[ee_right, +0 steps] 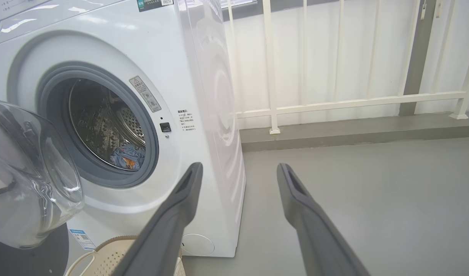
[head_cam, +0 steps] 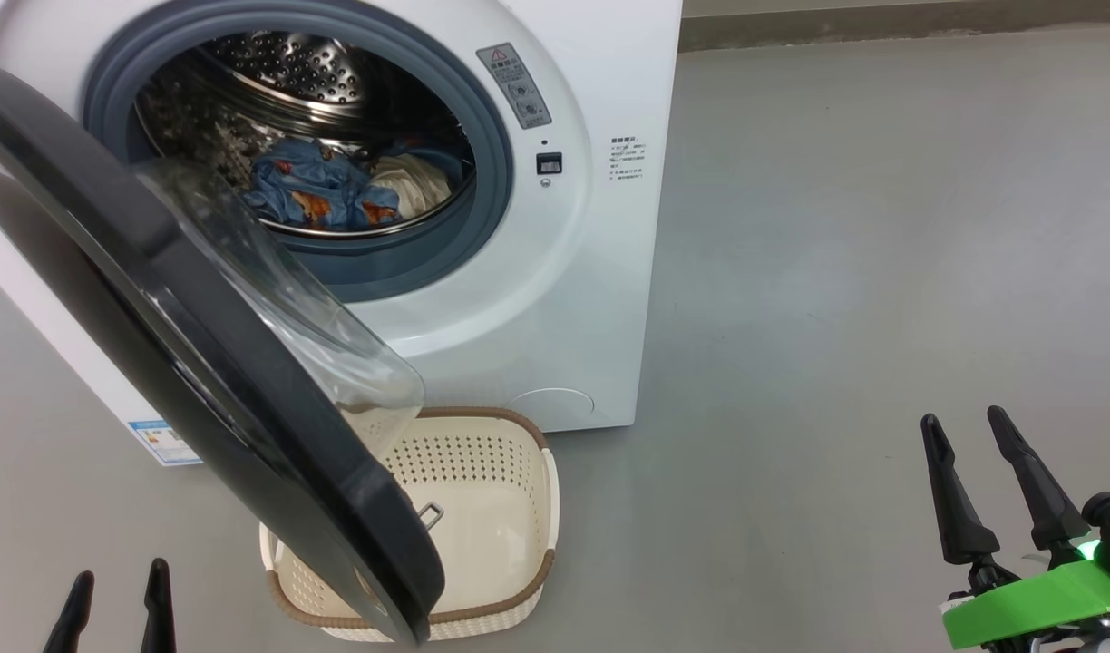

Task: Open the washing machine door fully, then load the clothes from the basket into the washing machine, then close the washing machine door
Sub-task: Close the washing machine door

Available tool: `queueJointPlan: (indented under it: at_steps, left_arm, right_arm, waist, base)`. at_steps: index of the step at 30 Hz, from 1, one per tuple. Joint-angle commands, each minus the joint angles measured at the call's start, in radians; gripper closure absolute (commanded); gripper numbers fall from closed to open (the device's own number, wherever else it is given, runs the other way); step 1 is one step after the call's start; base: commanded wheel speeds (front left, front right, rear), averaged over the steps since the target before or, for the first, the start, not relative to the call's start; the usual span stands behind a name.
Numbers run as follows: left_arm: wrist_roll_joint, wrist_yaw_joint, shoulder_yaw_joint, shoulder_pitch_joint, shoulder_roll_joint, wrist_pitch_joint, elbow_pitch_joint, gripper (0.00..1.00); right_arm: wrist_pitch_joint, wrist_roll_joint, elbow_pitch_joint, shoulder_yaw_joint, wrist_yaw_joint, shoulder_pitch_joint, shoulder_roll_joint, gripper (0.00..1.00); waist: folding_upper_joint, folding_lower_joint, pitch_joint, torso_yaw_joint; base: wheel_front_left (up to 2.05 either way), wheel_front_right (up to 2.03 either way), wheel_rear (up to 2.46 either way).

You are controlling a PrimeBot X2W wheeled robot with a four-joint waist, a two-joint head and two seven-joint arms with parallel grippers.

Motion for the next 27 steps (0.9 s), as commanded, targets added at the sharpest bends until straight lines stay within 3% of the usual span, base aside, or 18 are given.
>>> queueJointPlan:
  at_steps: [1,16,17,18,20,21,22,27]
  left_arm:
    - [0.003,0.000,0.040,-0.029,0.018,-0.007,-0.021,0.00]
    - [0.005,0.000,0.021,-0.030,0.022,-0.007,-0.030,0.00]
    - [0.006,0.000,0.021,-0.030,0.022,-0.007,-0.031,0.00]
    - [0.008,0.000,0.022,-0.030,0.020,-0.007,-0.032,0.00]
    - [0.012,0.000,0.018,-0.029,0.018,-0.007,-0.036,0.00]
    - [0.015,0.000,0.019,-0.028,0.016,-0.007,-0.038,0.00]
    - [0.017,0.000,0.019,-0.027,0.013,-0.007,-0.041,0.00]
    - [0.025,0.000,0.028,-0.018,0.000,-0.007,-0.053,0.00]
  right_arm:
    - [-0.005,-0.004,-0.022,0.013,0.006,-0.014,-0.020,0.00]
    - [-0.005,-0.002,-0.019,0.023,0.006,-0.018,-0.016,0.00]
    - [-0.005,-0.002,-0.019,0.026,0.006,-0.019,-0.017,0.12]
    - [-0.005,0.000,-0.019,0.031,0.006,-0.020,-0.017,0.50]
    - [-0.005,0.003,-0.019,0.038,0.006,-0.020,-0.018,0.65]
    - [-0.005,0.004,-0.021,0.042,0.006,-0.021,-0.018,0.89]
    - [-0.005,0.005,-0.023,0.047,0.006,-0.022,-0.018,1.00]
    - [-0.005,0.011,-0.038,0.076,0.006,-0.045,-0.013,1.00]
  waist:
    - [0.0000,0.0000,0.000,0.001]
    - [0.0000,0.0000,-0.005,0.016]
    - [0.0000,0.0000,-0.006,0.019]
    - [0.0000,0.0000,-0.007,0.023]
    - [0.0000,0.0000,-0.010,0.036]
    - [0.0000,0.0000,-0.011,0.044]
    - [0.0000,0.0000,-0.013,0.052]
    - [0.0000,0.0000,-0.021,0.098]
  base:
    - [0.00,0.00,0.00]
    - [0.00,0.00,0.00]
    - [0.00,0.00,0.00]
    - [0.00,0.00,0.00]
    - [0.00,0.00,0.00]
    - [0.00,0.00,0.00]
    - [0.00,0.00,0.00]
    - [0.00,0.00,0.00]
